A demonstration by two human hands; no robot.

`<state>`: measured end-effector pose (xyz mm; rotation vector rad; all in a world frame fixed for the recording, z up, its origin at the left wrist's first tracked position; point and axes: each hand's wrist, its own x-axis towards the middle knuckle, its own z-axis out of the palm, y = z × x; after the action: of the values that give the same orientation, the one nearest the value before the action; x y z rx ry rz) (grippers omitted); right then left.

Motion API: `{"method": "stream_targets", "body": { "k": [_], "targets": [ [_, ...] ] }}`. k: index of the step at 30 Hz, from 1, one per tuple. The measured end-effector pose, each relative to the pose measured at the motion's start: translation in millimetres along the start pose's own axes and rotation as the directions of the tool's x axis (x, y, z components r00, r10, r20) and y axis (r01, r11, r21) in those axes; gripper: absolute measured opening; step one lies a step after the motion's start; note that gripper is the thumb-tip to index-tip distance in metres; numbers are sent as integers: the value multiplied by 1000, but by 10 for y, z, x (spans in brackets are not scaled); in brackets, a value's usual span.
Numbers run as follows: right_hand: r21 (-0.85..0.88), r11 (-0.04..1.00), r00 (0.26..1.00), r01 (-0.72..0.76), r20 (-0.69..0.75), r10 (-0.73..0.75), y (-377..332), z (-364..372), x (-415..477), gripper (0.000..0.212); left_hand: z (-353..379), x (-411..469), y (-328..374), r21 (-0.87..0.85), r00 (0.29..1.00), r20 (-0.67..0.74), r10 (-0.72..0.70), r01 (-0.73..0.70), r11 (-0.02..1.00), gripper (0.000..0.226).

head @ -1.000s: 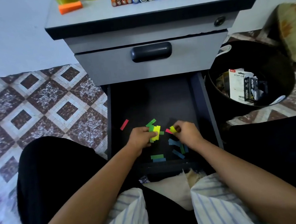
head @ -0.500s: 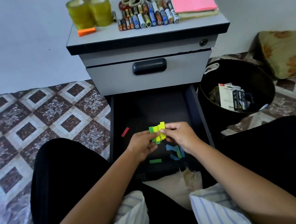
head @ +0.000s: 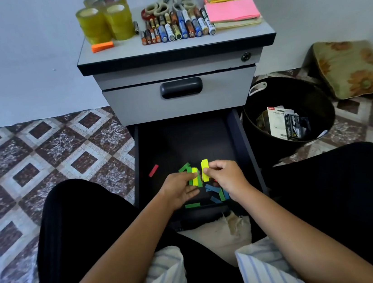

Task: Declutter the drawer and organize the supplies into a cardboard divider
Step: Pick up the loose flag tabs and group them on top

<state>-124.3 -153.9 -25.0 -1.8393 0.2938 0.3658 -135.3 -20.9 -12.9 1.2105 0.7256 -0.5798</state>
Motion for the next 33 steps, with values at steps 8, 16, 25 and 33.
{"method": "stream_targets", "body": {
  "k": [8,16,25,33],
  "targets": [
    [-45,998,998,51,29,-49,-4,72,-62,23,48,-12,-24,-73,998,61,5,-1,997,20],
    [-207,972,993,108,-14,-114,19,138,-90,11,32,32,-60,-73,996,84,11,-5,997,24],
    [60,998,999,18,29,-20,-11,90,-14,17,46,87,-73,-12,995,86,56,-55,998,24],
    [99,995,998,-6,61,0,-28,67,9,19,9,73,-57,-42,975,224,16,-6,999,32]
  ]
}}
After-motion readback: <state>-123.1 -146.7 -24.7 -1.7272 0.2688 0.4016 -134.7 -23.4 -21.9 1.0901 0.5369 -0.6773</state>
